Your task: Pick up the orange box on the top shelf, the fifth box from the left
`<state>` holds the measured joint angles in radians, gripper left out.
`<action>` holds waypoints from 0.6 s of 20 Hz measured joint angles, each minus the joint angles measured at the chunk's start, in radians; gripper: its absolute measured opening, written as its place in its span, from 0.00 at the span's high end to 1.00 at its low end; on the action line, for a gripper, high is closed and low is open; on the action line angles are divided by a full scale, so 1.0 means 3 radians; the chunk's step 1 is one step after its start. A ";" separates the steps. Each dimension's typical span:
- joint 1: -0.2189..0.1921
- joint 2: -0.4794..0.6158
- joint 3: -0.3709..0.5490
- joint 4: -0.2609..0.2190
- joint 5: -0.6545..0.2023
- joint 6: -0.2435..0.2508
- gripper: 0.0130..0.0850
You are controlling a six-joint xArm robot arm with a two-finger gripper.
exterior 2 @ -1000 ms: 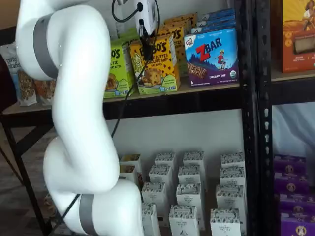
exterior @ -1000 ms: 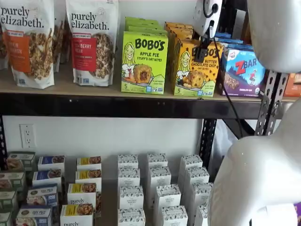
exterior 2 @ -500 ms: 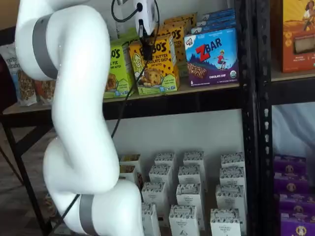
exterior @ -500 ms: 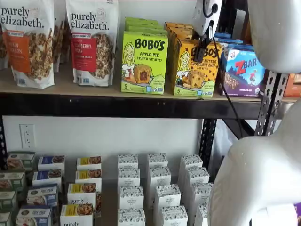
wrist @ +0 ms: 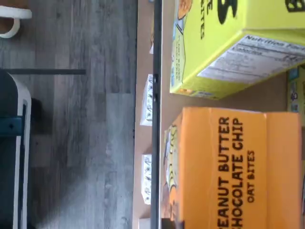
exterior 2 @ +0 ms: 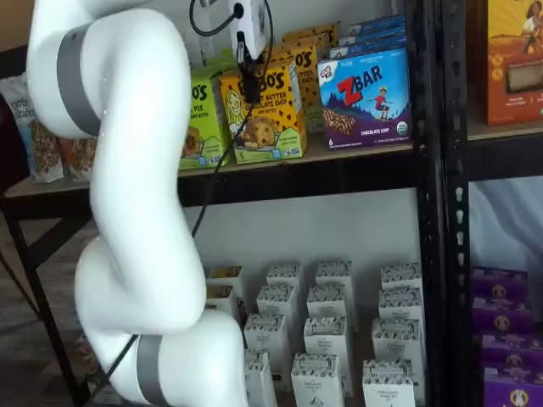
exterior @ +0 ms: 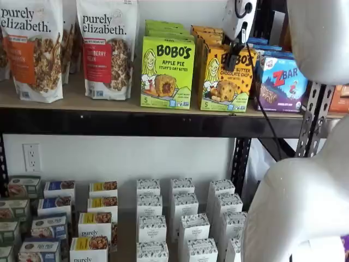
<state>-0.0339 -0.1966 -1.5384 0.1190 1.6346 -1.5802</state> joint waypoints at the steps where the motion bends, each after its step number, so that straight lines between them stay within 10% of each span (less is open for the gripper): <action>1: 0.0002 -0.0011 0.0001 0.0004 -0.0002 0.0003 0.83; 12: -0.0001 -0.0273 0.0138 0.0083 0.0045 0.0030 0.83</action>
<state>-0.0343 -0.2785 -1.4969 0.1438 1.6482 -1.5711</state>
